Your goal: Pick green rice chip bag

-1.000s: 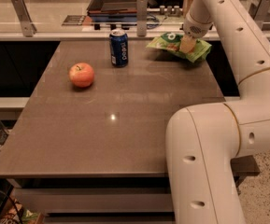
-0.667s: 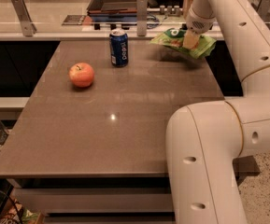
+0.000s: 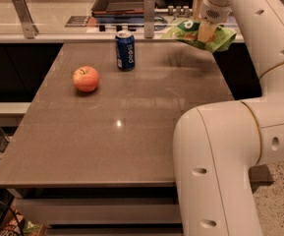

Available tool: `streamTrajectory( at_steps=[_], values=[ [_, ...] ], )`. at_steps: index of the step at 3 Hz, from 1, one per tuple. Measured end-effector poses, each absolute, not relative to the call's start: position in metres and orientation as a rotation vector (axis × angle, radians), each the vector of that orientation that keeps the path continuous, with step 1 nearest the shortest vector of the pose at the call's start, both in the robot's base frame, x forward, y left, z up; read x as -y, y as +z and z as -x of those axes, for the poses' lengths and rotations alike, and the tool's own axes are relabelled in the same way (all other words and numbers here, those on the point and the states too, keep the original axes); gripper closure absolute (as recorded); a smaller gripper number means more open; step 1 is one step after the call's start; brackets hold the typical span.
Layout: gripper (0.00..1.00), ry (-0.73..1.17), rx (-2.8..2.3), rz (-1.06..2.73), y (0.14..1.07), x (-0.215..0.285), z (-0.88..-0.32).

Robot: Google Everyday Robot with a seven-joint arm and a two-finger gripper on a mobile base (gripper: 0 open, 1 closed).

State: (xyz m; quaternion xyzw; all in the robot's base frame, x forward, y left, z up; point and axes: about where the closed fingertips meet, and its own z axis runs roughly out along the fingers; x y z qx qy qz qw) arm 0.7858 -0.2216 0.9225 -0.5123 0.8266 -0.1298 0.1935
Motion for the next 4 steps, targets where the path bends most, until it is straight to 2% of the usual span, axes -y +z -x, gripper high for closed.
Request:
streamTrajectory(
  at_steps=[2, 4],
  values=[
    [1.0, -0.483, -2.323, 1.338, 0.972, 0.24, -0.769],
    [1.0, -0.501, -2.27, 1.273, 0.99, 0.249, -0.727]
  ],
)
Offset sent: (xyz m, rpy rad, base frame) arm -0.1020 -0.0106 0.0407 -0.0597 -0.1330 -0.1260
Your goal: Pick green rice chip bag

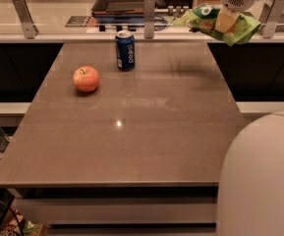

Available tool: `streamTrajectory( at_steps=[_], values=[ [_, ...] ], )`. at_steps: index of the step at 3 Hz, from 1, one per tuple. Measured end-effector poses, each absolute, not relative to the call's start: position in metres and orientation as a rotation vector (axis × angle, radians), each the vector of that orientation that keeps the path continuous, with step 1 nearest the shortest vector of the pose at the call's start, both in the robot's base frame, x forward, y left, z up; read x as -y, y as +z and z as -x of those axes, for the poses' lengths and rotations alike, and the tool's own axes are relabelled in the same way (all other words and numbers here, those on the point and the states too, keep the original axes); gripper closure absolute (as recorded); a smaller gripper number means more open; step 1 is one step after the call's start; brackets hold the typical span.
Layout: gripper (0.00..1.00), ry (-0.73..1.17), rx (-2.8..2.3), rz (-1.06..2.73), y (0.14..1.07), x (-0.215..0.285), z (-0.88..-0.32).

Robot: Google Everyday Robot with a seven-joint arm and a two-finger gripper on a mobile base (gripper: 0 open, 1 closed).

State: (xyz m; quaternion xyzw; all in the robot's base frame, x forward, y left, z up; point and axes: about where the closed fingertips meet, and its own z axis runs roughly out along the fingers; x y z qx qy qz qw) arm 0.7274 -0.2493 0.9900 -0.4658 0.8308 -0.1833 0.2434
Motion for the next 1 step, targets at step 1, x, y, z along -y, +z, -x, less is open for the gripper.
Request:
streamTrajectory(
  at_steps=[1],
  values=[
    [1.0, -0.501, -2.27, 1.273, 0.9899, 0.2493, -0.7274]
  ],
)
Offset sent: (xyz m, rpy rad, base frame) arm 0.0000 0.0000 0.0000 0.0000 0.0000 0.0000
